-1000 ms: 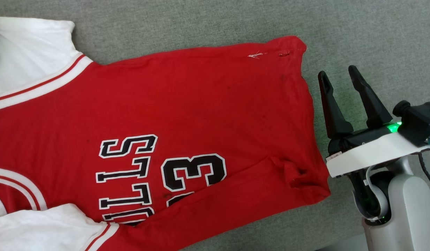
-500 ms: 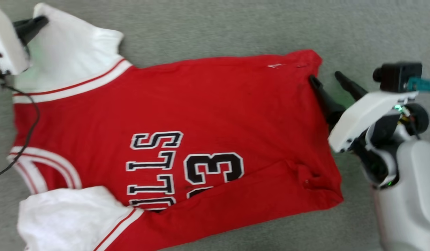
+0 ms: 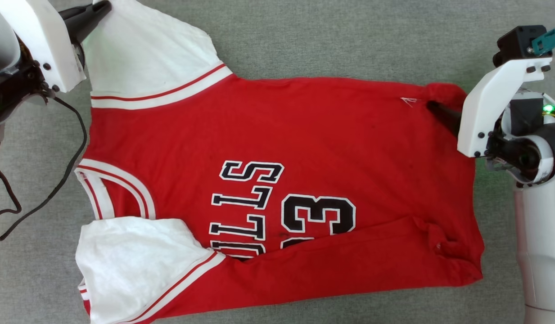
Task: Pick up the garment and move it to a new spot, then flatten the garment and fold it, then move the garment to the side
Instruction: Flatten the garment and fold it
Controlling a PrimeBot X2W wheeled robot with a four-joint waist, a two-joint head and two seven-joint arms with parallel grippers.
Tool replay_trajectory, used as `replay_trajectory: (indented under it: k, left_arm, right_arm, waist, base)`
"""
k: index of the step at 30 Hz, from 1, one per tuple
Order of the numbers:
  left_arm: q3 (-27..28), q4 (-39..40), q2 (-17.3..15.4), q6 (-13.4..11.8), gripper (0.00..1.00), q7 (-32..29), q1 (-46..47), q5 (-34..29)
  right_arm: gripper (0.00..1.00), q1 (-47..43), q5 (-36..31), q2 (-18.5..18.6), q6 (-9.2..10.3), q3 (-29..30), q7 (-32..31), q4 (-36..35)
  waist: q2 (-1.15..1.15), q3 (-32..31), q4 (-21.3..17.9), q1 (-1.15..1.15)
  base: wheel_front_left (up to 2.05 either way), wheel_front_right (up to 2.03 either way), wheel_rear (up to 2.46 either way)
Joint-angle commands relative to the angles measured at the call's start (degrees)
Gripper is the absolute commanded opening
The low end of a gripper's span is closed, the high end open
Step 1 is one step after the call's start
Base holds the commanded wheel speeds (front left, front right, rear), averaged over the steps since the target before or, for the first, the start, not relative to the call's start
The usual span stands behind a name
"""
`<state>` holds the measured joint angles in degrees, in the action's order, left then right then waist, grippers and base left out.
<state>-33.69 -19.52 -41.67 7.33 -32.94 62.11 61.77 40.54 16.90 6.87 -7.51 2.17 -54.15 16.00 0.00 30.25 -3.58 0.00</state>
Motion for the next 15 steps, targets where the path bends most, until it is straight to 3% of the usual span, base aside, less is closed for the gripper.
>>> replay_trajectory:
  k: [1,7,15]
  left_arm:
    - [-0.26,0.1,0.0,0.1,0.0,0.48,0.36,0.09]
    - [-1.2,-0.01,-0.13,0.17,0.0,2.02,0.04,1.27]
    - [-1.76,0.88,-1.28,0.18,0.0,7.07,-2.38,3.11]
  right_arm:
    - [0.0,-3.42,-1.05,-1.23,0.04,-0.44,-3.18,3.57]
    - [0.0,-2.62,-3.22,-1.72,0.04,1.16,-7.2,1.43]
    - [0.0,-1.17,-2.49,-0.92,0.04,3.73,-0.87,-7.06]
  waist:
    - [0.0,0.16,0.25,0.0]
    - [0.0,-0.01,0.58,0.0]
    - [0.0,-3.44,0.79,0.0]
  base:
    - [0.0,0.0,0.0]
    - [0.0,0.0,0.0]
    - [0.0,0.0,0.0]
